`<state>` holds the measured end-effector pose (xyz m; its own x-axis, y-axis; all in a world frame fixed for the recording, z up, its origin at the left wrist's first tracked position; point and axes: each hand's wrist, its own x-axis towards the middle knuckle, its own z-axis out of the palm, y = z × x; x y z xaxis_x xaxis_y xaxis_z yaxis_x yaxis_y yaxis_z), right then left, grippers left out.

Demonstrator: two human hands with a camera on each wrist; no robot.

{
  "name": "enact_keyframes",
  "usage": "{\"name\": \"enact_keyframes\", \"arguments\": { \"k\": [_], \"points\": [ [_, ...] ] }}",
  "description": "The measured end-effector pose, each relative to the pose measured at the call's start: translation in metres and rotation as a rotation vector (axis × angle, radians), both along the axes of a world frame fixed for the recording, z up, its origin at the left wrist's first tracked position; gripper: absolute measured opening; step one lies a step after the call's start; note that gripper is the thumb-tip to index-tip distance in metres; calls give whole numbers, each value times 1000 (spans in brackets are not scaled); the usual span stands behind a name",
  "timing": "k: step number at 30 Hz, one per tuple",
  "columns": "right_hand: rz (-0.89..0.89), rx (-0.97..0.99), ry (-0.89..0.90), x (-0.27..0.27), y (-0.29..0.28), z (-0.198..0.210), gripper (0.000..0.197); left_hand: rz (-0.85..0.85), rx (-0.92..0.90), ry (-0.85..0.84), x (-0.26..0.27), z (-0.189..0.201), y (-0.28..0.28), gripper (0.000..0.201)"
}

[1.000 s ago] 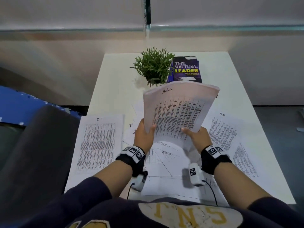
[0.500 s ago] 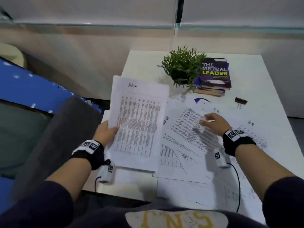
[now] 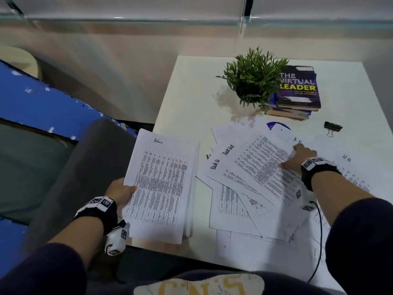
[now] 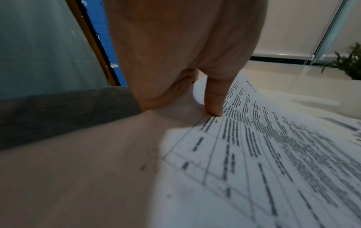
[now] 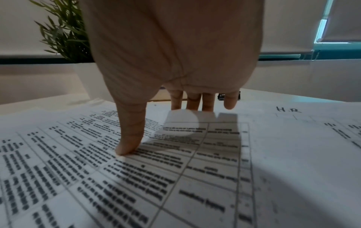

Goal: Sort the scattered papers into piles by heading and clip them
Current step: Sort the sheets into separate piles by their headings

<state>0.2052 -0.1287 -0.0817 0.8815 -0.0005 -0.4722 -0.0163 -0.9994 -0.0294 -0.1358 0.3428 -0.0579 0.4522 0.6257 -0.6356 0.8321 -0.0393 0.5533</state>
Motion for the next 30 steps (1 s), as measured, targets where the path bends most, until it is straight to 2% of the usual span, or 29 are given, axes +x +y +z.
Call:
{"name": "enact_keyframes", "arguments": {
  "k": [3, 6, 9, 13, 19, 22, 24, 27, 30],
  "points": [
    [-44, 3, 54, -10, 2, 9, 89, -50, 59, 37, 4, -5, -1, 25],
    [-29, -22, 65, -19, 1, 16, 58, -152, 182, 111, 8, -9, -7, 25],
    [9, -5, 30, -29, -5, 25, 45, -246, 306, 218, 12, -13, -11, 28],
    [94, -37, 39, -36, -8, 33, 45, -221, 208, 206, 17, -27, -13, 30],
    [158, 15, 89, -36, 11, 37, 59, -173, 216, 269, 22, -29, -24, 45],
    [144, -7, 94, -36, 15, 39, 48, -140, 232, 254, 21, -28, -26, 61],
    [157, -22, 112, -37, 13, 37, 50, -138, 295, 229, 21, -27, -27, 69],
    [112, 49, 131, -40, 8, 37, 55, -182, 444, 210, 27, -16, -46, 66],
    [74, 184, 81, -41, -1, 41, 42, -313, 526, 105, 46, 0, -87, 52]
  ]
}}
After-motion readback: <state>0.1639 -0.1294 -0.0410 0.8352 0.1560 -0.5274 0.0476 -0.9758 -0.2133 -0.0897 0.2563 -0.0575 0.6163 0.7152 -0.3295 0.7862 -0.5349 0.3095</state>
